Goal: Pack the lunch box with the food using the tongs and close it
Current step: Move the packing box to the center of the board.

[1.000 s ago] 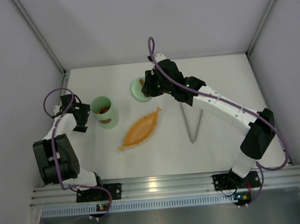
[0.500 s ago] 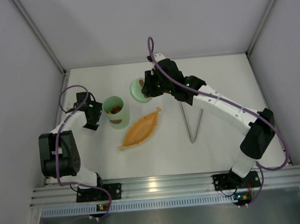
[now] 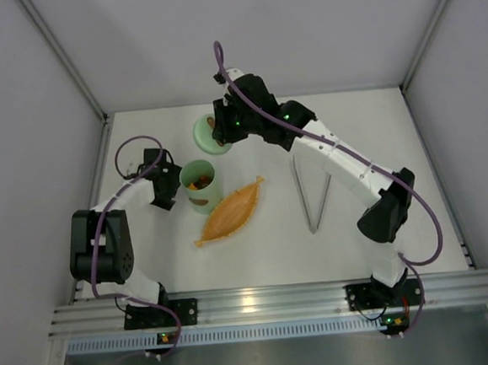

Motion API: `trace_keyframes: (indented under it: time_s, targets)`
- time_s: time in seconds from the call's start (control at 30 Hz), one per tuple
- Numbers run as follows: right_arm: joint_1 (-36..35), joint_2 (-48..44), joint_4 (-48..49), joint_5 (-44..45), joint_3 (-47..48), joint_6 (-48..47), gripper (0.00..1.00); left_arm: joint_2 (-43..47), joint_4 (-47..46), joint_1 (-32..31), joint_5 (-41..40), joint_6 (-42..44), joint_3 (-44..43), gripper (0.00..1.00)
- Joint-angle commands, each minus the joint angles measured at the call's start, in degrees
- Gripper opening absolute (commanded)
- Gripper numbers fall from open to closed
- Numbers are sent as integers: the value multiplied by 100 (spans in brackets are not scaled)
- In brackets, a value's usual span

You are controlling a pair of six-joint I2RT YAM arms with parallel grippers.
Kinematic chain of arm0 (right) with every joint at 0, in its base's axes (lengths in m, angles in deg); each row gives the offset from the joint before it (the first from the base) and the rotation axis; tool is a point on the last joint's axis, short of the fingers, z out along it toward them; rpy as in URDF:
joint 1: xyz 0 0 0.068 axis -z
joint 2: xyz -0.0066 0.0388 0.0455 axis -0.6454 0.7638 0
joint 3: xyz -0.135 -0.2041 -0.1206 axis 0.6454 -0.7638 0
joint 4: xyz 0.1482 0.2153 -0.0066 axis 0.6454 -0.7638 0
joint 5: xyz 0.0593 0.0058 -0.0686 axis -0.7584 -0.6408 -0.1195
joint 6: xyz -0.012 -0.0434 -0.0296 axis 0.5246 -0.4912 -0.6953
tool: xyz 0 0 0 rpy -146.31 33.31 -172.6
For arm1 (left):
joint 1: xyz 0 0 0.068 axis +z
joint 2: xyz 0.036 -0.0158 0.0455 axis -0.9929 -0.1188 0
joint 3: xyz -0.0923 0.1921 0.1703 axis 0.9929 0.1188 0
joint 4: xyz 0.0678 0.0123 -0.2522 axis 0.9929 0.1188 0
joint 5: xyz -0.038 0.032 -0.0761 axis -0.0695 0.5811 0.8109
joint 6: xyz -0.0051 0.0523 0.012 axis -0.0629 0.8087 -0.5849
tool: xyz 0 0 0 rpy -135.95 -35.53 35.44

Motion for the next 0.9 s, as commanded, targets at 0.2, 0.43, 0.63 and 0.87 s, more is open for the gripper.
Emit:
trace_keyframes:
  time_s: [0.2, 0.43, 0.63, 0.87]
  targets:
    - [-382, 439, -1171, 296, 535, -310, 11, -175, -384, -372, -131, -208, -284, 93]
    - [-540, 518, -1356, 402, 543, -372, 11, -324, -455, -663, -149, -314, -407, 93]
    - [-663, 605, -1461, 463, 552, -398, 11, -403, -692, -804, -17, -384, -407, 93]
    - [-777, 754, -1575, 498, 710, -495, 11, -237, -543, -699, -324, -349, -390, 98]
